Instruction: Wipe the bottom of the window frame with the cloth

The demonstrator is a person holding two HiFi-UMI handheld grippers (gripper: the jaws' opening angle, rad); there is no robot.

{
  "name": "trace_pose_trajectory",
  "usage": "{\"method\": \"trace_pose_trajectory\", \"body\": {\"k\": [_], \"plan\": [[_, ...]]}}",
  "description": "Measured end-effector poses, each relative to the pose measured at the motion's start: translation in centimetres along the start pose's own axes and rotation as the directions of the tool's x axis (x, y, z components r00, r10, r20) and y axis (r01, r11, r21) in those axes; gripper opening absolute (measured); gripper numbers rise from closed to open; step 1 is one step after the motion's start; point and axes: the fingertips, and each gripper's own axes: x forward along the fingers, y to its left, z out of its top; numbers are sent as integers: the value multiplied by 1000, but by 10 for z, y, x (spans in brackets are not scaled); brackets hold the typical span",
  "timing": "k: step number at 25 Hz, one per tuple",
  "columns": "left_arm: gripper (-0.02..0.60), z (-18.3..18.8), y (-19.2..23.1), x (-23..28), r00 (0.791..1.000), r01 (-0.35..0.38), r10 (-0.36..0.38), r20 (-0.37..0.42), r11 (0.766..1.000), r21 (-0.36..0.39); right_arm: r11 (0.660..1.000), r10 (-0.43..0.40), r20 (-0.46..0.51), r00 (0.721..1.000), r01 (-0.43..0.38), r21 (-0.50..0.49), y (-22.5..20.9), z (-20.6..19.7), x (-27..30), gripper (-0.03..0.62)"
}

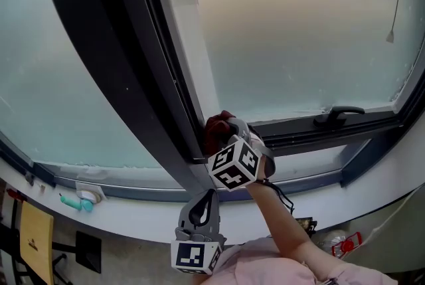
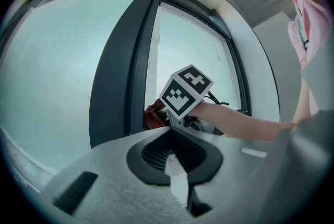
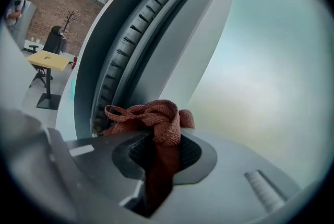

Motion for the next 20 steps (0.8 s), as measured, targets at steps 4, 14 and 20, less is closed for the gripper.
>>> {"method": "trace_pose_trajectory", "body": {"k": [4, 14, 20], "plan": [[-5, -1, 0, -2, 1000, 3, -3, -5, 1000, 7, 998, 61, -12, 998, -61, 7, 2, 0, 3, 66], [-5, 4, 1, -6, 1000, -8, 7, 16, 1000, 11, 998, 65, 17, 998, -65, 6, 1, -1, 0, 66], [-5, 5, 8, -8, 999, -31, 31, 22, 1000, 2, 996, 86, 14, 996, -86, 10, -1, -4, -2, 66]]}}
